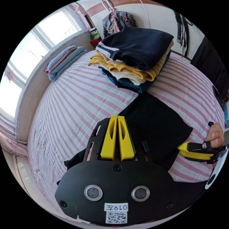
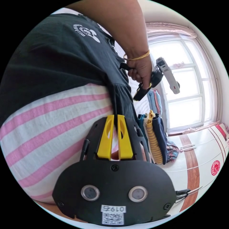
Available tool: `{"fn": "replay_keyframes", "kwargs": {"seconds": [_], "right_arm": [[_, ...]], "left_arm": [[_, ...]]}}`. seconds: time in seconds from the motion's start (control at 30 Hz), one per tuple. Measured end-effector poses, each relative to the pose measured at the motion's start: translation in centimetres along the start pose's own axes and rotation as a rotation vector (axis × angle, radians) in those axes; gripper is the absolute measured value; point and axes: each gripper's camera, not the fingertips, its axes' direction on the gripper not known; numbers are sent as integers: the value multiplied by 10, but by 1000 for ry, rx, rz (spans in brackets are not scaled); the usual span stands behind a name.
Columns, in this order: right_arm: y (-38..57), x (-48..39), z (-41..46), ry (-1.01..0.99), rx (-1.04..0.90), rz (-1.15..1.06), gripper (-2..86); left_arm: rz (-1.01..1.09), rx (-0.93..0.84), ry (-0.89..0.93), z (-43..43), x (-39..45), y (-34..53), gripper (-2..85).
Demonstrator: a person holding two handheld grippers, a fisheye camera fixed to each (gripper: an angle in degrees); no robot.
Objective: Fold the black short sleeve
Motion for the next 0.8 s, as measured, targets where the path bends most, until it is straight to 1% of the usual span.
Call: {"fn": "replay_keyframes", "kwargs": {"seconds": [0.1, 0.27, 0.37, 0.5, 0.63, 0.8], "right_arm": [[-4, 2, -2, -12, -2, -13, -5], [-13, -2, -5, 2, -29, -59, -9], [-16, 0, -7, -19, -34, -62, -9], [-17, 4, -3, -63, -38, -42, -6], [-18, 1, -1, -31, -34, -47, -3], [-17, 4, -1, -28, -21, -40, 7]], "left_arm": [[27, -1, 48, 6, 15, -7, 9], [65, -83, -71, 36, 45, -19, 8], [34, -118, -91, 43, 49, -27, 8], [86, -155, -150, 45, 65, -36, 8], [106, -134, -154, 43, 68, -34, 9], [58, -67, -79, 27, 48, -32, 16]]}}
